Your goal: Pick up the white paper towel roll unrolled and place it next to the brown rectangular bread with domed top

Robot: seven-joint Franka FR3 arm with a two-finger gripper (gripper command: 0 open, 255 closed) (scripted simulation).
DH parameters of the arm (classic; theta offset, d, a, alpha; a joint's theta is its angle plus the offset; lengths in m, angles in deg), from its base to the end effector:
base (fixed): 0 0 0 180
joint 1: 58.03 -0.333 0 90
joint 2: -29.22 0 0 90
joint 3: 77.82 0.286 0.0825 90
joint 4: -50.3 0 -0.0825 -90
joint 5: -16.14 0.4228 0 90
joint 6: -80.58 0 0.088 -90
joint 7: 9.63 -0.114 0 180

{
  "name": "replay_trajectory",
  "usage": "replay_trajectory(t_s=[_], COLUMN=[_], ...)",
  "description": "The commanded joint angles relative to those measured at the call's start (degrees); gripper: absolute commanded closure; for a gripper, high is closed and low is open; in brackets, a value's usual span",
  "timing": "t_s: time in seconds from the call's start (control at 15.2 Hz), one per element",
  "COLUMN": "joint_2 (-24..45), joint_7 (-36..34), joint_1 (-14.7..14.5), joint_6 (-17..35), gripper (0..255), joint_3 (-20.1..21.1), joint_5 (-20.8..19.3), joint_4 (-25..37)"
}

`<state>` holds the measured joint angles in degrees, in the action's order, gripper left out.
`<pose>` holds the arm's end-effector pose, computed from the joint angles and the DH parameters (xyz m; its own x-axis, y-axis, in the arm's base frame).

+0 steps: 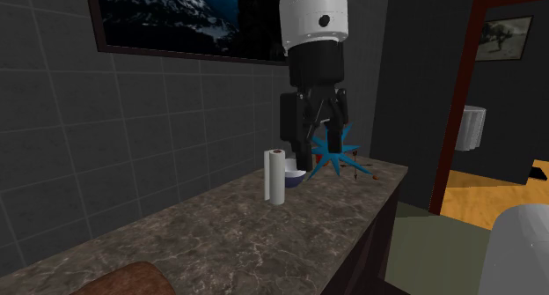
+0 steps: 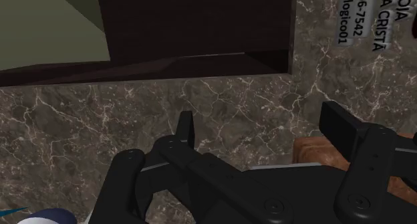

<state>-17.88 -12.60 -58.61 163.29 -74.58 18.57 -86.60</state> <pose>0.3415 0.0308 0.5475 0.9923 -0.0033 -0.1241 -0.0027 -1.0000 0.0054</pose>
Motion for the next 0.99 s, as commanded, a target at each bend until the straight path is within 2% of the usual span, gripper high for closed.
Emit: replay_trajectory(t_s=[0.0,0.46,0.92], joint_2=[0.0,9.46,21.2], joint_7=[0.0,6.75,13.04], joint_1=[0.0,2.48,4.29], joint_6=[0.0,9.5,17.94], gripper=[0,0,0], joint_3=[0.0,-5.83,-11.19], joint_5=[0.0,-4.84,-7.38], joint_4=[0.0,1.3,6.19])
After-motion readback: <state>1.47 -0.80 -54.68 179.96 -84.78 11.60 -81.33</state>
